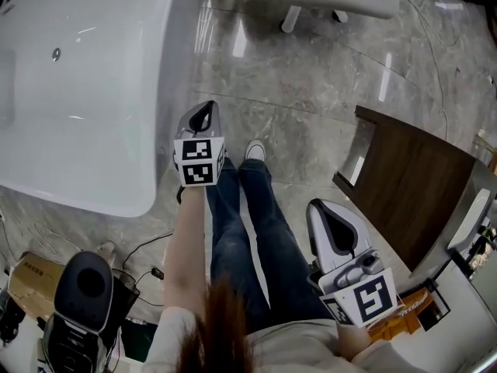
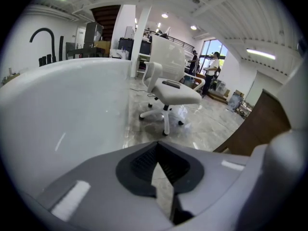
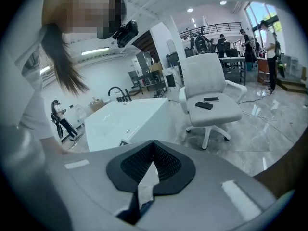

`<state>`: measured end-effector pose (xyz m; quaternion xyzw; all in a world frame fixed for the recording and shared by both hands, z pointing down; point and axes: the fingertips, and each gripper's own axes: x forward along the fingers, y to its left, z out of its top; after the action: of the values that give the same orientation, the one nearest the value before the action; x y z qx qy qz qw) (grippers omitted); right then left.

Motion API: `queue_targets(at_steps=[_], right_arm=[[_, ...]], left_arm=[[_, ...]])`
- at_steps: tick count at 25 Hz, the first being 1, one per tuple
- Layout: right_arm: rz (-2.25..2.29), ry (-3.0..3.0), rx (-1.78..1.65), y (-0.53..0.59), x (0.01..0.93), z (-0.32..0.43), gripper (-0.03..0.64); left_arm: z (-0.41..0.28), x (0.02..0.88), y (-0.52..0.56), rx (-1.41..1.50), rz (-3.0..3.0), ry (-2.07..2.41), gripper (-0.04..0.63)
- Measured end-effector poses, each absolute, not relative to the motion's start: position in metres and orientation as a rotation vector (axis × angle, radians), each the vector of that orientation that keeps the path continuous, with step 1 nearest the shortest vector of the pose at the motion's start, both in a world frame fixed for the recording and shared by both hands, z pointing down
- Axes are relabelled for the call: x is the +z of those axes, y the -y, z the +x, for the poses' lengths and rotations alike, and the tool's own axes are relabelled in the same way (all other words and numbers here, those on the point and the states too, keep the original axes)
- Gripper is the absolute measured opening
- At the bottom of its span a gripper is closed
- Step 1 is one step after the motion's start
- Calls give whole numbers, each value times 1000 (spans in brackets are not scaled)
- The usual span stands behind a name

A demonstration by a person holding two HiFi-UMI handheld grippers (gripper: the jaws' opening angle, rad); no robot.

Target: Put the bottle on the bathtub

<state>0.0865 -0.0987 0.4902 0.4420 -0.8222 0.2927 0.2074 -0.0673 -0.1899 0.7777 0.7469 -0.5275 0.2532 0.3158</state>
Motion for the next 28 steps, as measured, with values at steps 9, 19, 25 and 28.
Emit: queue_targets(at_steps=[9,19,25,28], right_arm=[[1234,2325,759,101,460,80,-2],[1291,2373,729,99,413,85,-2],[1292,2424,649,98,378,85,-2],[1292,2434,616,92,367,86,-2]], left_arm=[[-86,677,212,566,2072,1468,48],[-90,558,211,438,2136,1536,48],[-94,502,204,383,2135,1584,48],[-92,472,195,359,2165,1597,48]])
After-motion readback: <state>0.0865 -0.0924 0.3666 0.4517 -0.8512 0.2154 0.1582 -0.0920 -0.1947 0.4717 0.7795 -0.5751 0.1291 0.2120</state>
